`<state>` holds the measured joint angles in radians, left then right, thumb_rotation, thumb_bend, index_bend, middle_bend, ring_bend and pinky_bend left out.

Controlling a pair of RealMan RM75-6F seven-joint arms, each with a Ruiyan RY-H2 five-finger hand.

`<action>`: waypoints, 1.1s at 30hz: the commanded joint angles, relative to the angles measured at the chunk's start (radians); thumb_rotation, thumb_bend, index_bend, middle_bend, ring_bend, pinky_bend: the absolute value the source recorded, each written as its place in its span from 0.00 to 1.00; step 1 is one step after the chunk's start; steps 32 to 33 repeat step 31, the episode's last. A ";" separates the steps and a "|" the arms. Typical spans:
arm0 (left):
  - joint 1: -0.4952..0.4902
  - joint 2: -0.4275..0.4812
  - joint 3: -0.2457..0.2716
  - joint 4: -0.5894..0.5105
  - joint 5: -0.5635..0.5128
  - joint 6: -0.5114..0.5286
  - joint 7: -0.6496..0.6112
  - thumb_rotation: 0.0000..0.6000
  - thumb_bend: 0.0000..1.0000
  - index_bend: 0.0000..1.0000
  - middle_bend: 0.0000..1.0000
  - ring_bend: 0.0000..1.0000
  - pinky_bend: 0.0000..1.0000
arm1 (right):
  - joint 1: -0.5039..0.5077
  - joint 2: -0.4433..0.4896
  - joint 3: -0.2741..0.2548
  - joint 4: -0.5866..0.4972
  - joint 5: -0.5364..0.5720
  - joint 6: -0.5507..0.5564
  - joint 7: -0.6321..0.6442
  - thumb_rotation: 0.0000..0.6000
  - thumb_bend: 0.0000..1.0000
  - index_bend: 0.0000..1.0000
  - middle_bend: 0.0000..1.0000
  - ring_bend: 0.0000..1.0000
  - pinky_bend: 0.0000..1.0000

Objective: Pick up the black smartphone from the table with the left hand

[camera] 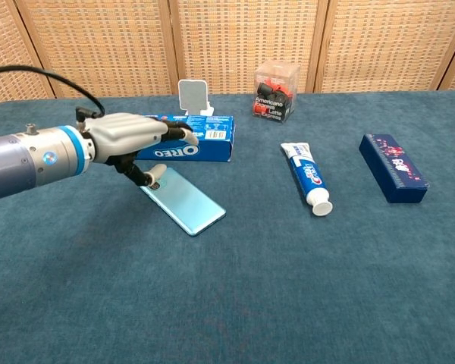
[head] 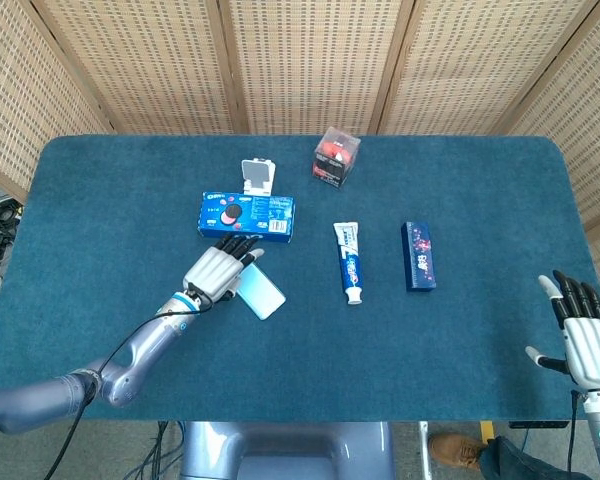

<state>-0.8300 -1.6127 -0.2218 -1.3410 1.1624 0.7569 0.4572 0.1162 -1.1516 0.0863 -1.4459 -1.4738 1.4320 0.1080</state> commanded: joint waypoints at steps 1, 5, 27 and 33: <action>0.001 0.031 -0.016 -0.056 0.002 0.042 -0.008 1.00 0.50 0.00 0.00 0.00 0.00 | -0.001 0.001 0.000 0.000 0.001 0.001 0.002 1.00 0.00 0.00 0.00 0.00 0.00; 0.033 0.102 -0.021 -0.141 0.051 0.123 -0.043 1.00 0.08 0.00 0.00 0.00 0.00 | -0.002 0.004 0.001 -0.002 0.000 0.003 0.009 1.00 0.00 0.00 0.00 0.00 0.00; 0.559 0.598 0.213 -0.538 0.221 0.683 -0.243 1.00 0.00 0.00 0.00 0.00 0.00 | -0.021 0.025 -0.017 -0.049 -0.062 0.069 0.007 1.00 0.00 0.00 0.00 0.00 0.00; 0.617 0.609 0.244 -0.515 0.277 0.741 -0.307 1.00 0.00 0.00 0.00 0.00 0.00 | -0.026 0.029 -0.018 -0.055 -0.070 0.081 0.007 1.00 0.00 0.00 0.00 0.00 0.00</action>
